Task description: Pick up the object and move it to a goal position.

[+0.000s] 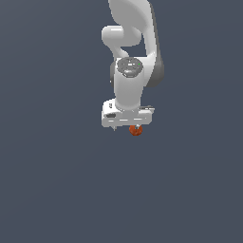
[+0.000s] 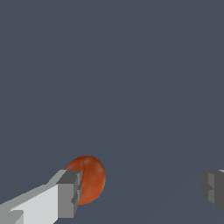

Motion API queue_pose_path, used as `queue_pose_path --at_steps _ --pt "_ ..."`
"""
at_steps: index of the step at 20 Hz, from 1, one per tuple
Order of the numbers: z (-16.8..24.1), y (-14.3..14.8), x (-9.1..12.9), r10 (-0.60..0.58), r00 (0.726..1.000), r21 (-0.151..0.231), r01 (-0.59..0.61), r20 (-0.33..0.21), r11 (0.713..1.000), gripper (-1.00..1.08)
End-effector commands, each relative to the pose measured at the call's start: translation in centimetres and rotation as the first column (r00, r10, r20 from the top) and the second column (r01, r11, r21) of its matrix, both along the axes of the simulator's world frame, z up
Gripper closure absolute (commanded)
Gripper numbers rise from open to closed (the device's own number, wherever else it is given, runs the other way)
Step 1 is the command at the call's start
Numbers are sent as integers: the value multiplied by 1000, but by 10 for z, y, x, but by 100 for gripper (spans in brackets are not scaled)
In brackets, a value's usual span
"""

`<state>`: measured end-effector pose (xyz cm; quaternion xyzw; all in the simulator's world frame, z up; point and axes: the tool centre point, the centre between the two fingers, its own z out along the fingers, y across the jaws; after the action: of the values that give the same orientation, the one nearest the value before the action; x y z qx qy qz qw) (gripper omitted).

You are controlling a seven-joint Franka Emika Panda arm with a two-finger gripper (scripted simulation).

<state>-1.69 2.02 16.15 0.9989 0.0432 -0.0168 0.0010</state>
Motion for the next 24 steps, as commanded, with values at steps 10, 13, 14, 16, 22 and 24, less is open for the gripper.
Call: queue_pose_path --at_steps 10,13,14,16,22,24 --pt "-10 -37 -7 -68 997 -2 68 -27 998 -92" --pt "-10 -38 -7 -68 997 -2 68 -28 998 -92" --pt "-10 -37 -7 -68 997 -2 68 -27 998 -92" --pt "-10 -36 -7 -73 997 -2 73 -27 997 -92" --pt "-13 -32 -9 -123 992 -4 122 -25 992 -92" --pt "-14 -30 -10 -147 989 -6 147 -24 989 -92"
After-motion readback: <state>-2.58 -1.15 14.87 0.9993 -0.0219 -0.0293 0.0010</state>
